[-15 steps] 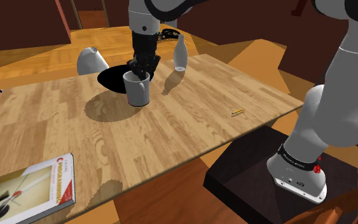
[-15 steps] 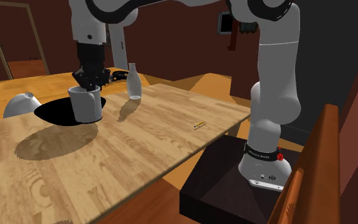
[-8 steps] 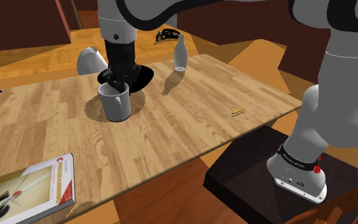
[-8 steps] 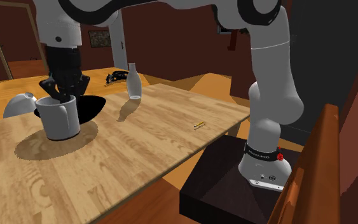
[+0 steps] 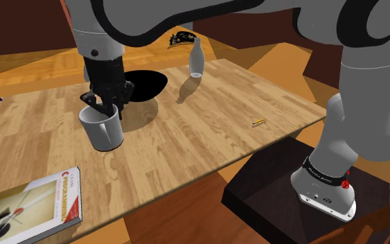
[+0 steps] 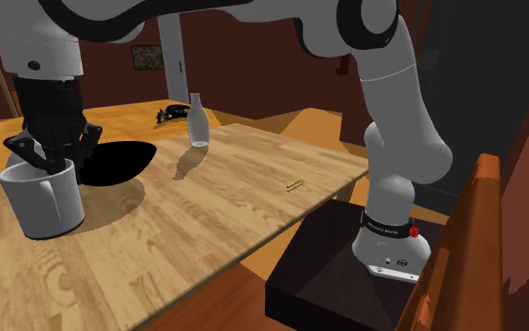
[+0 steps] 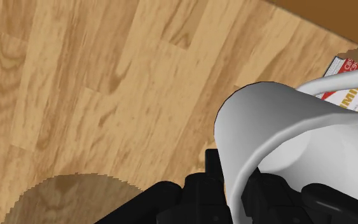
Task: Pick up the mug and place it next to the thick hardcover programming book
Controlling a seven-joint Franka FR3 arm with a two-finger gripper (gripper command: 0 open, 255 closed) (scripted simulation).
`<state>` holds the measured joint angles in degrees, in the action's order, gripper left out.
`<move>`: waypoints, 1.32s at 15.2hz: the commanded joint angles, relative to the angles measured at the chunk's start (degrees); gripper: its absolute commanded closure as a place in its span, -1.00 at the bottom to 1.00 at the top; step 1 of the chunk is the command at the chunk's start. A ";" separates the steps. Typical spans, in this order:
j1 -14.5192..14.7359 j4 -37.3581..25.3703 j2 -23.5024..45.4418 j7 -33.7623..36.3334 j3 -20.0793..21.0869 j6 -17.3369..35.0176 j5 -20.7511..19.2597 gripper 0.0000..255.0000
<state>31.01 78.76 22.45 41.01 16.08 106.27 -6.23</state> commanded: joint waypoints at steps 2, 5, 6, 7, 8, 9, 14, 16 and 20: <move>-0.03 1.88 0.12 0.19 -0.04 2.03 -0.09 1.00; -0.15 4.05 0.22 0.27 -0.10 4.29 -0.16 1.00; -0.18 4.73 0.28 0.31 -0.12 5.03 -0.19 1.00; -0.20 5.39 0.36 0.34 -0.14 5.76 -0.23 1.00; -0.22 6.03 0.45 0.38 -0.17 6.48 -0.27 1.00; -0.24 6.65 0.55 0.41 -0.19 7.20 -0.32 1.00; -0.30 9.49 1.26 0.63 -0.35 10.72 -0.61 1.00; -0.30 10.51 1.63 0.73 -0.42 12.09 -0.76 1.00; -0.27 12.34 2.50 0.96 -0.58 14.76 -1.10 1.00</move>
<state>30.75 90.51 24.76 41.92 15.55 120.21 -7.24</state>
